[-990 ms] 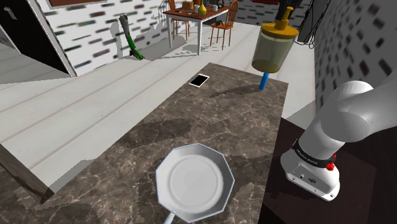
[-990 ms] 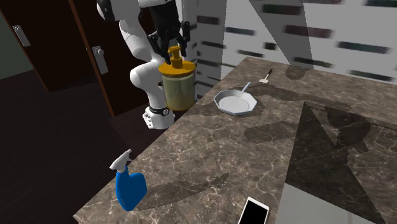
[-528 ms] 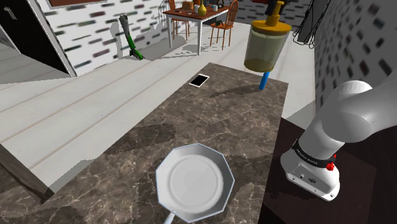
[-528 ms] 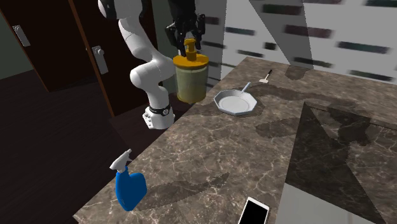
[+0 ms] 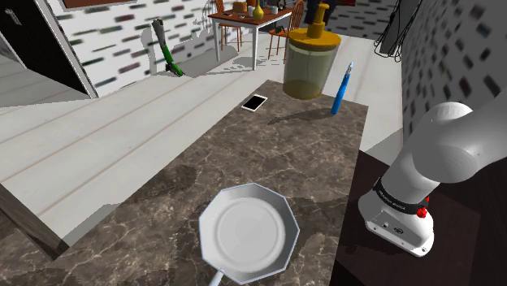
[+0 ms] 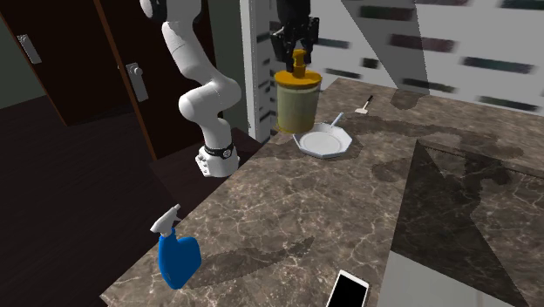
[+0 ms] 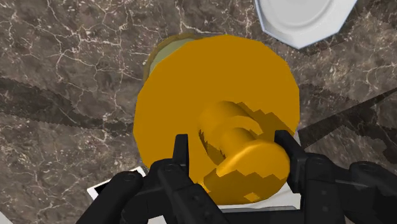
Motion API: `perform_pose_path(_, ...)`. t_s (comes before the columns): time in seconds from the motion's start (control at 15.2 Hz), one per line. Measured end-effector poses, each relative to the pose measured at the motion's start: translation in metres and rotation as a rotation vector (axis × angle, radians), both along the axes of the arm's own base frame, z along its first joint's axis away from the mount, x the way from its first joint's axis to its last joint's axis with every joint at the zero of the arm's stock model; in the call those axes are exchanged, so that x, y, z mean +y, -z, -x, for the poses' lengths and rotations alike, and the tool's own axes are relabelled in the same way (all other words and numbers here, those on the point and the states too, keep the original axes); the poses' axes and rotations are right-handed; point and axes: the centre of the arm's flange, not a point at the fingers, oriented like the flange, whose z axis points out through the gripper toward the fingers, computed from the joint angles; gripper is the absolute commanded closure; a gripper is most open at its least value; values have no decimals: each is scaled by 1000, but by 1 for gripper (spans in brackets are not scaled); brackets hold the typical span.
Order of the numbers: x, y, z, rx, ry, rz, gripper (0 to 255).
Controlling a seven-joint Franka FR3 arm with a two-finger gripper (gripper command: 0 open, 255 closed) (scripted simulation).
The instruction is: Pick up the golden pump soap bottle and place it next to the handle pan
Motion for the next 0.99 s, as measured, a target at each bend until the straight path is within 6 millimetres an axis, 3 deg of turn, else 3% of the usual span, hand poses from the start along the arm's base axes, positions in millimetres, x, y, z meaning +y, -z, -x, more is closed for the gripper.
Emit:
perform_pose_path(0.33,60,-1,-17,0,0,0,255)
perform_pose_path(0.46,73,5,-21,0,1,0,255)
perform_pose_path(0.99,78,45,-23,0,1,-1,255)
